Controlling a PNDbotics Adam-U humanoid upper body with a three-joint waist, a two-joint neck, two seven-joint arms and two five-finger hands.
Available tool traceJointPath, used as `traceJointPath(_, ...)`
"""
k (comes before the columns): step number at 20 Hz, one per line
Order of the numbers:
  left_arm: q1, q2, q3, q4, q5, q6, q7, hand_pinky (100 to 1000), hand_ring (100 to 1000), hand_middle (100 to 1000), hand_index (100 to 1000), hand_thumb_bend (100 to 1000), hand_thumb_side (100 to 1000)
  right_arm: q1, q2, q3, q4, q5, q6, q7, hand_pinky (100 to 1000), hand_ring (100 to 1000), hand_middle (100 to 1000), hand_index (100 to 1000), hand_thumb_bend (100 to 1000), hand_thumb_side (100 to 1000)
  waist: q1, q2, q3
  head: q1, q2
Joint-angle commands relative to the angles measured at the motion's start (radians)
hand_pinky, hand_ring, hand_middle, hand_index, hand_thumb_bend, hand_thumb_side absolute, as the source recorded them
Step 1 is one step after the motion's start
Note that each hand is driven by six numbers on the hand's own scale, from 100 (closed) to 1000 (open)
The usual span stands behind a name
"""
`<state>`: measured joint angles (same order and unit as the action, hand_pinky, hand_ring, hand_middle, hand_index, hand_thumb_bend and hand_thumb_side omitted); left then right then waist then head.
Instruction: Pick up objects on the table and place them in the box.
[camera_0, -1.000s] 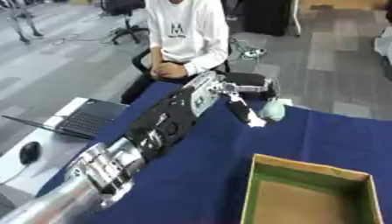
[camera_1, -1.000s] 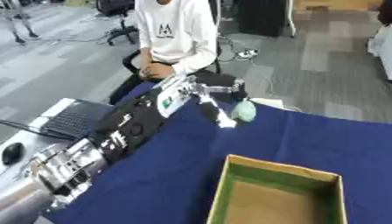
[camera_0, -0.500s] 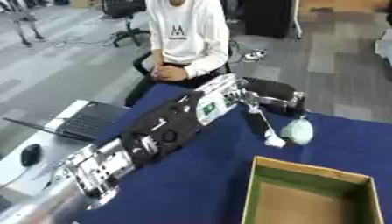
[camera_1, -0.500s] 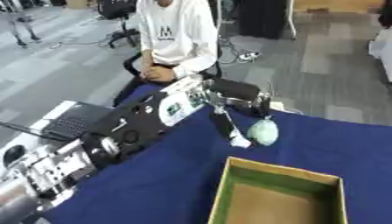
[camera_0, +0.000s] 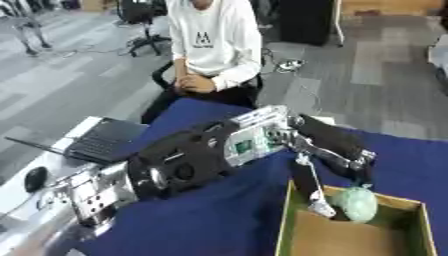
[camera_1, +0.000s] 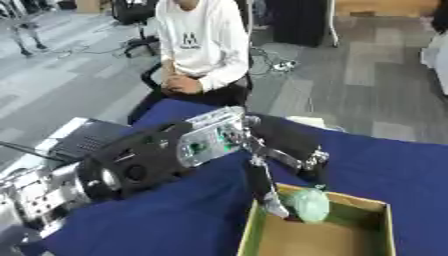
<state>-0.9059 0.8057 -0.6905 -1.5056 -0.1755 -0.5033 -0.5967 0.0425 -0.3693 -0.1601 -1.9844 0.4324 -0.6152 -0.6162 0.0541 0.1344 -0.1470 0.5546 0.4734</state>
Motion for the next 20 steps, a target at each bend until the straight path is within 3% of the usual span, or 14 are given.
traceJointPath(1, -0.003, 0.039, -0.015, -0.018, 0.004, -0.188, -0.232, 100, 100, 100, 176, 100, 318, -0.004, -0.028, -0.009, -0.016, -0.006, -0.292, -0.291, 143, 262, 270, 404, 100, 1000, -0.002, -0.015, -0.003, -0.008, -0.011)
traceJointPath(7, 0.010, 0.044, -0.028, -0.038, -0.020, -0.197, -0.283, 100, 100, 100, 195, 100, 402, -0.002, -0.027, -0.007, -0.016, -0.004, -0.292, -0.291, 142, 262, 269, 404, 100, 1000, -0.002, -0.014, -0.002, -0.008, -0.010)
traceJointPath(8, 0.009, 0.045, -0.026, -0.048, -0.030, -0.201, -0.286, 100, 100, 245, 354, 100, 450, -0.002, -0.027, -0.007, -0.016, -0.004, -0.292, -0.291, 143, 262, 270, 404, 100, 1000, -0.002, -0.015, -0.002, -0.007, -0.010)
traceJointPath(9, 0.007, 0.049, -0.023, -0.065, -0.046, -0.210, -0.291, 351, 388, 511, 615, 195, 536, -0.002, -0.027, -0.007, -0.016, -0.003, -0.292, -0.291, 143, 262, 270, 404, 100, 1000, -0.002, -0.015, -0.001, -0.006, -0.010)
traceJointPath(10, 0.007, 0.053, -0.020, -0.078, -0.063, -0.216, -0.294, 656, 664, 745, 826, 573, 745, -0.002, -0.027, -0.007, -0.016, -0.003, -0.292, -0.291, 143, 262, 269, 405, 100, 1000, -0.002, -0.015, -0.001, -0.006, -0.010)
traceJointPath(11, 0.006, 0.061, -0.010, -0.096, -0.098, -0.220, -0.302, 855, 817, 869, 928, 769, 894, -0.001, -0.027, -0.007, -0.016, -0.003, -0.292, -0.291, 142, 261, 269, 404, 100, 1000, -0.002, -0.015, 0.000, -0.006, -0.010)
traceJointPath(13, 0.019, 0.075, 0.017, -0.133, -0.166, -0.208, -0.297, 1000, 926, 950, 983, 894, 979, -0.001, -0.027, -0.007, -0.016, -0.003, -0.292, -0.291, 142, 261, 269, 404, 100, 1000, -0.002, -0.015, 0.002, -0.007, -0.009)
traceJointPath(15, 0.040, 0.093, 0.045, -0.165, -0.216, -0.184, -0.276, 1000, 963, 975, 999, 995, 989, 0.000, -0.027, -0.007, -0.016, -0.004, -0.292, -0.291, 142, 261, 269, 405, 100, 1000, -0.002, -0.015, 0.003, -0.006, -0.008)
traceJointPath(17, 0.069, 0.109, 0.072, -0.188, -0.253, -0.158, -0.251, 1000, 972, 984, 1000, 1000, 986, 0.001, -0.026, -0.007, -0.016, -0.005, -0.292, -0.291, 142, 261, 269, 405, 100, 1000, -0.002, -0.015, 0.005, -0.005, -0.009)
traceJointPath(20, 0.161, 0.122, 0.161, -0.202, -0.254, -0.092, -0.153, 1000, 935, 979, 999, 880, 1000, 0.001, -0.023, -0.010, -0.016, -0.004, -0.292, -0.291, 141, 261, 268, 405, 100, 1000, -0.006, -0.013, 0.012, -0.004, -0.012)
